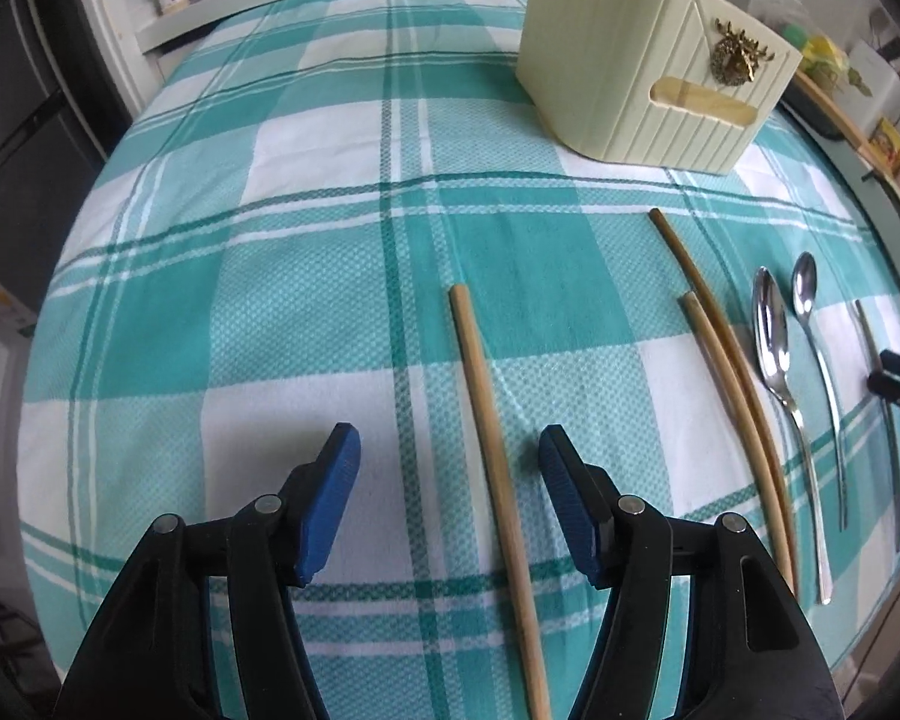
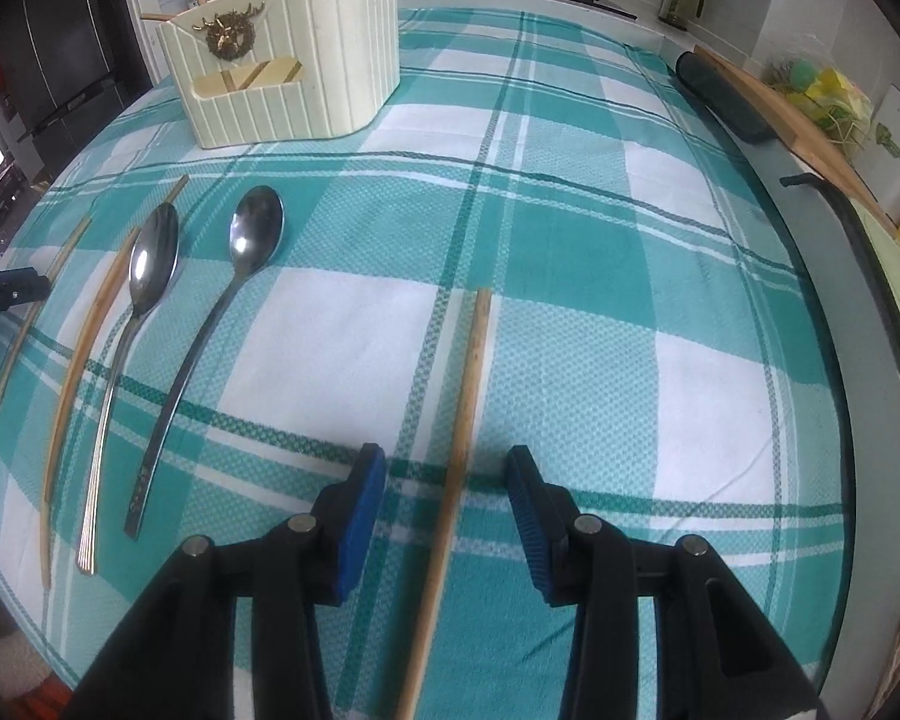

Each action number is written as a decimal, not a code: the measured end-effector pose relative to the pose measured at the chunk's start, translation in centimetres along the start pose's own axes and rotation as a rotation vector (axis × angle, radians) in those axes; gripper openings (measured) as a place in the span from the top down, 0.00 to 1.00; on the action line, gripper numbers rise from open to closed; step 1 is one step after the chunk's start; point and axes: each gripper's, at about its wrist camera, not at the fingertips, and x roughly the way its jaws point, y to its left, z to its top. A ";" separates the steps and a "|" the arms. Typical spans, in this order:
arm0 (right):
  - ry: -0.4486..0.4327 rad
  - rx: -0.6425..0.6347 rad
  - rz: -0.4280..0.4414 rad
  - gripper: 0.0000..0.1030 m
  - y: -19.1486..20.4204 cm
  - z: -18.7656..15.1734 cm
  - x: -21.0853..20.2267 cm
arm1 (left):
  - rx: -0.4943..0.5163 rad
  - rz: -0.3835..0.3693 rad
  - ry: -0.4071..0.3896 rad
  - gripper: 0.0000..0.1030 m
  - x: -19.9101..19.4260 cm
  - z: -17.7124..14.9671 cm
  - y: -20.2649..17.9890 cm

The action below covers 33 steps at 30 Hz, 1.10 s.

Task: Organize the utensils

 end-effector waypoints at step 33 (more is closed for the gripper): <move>-0.441 0.095 0.137 0.93 -1.0 3.0 -15.7 | -0.100 -0.134 -0.449 0.95 -19.2 -1.2 0.2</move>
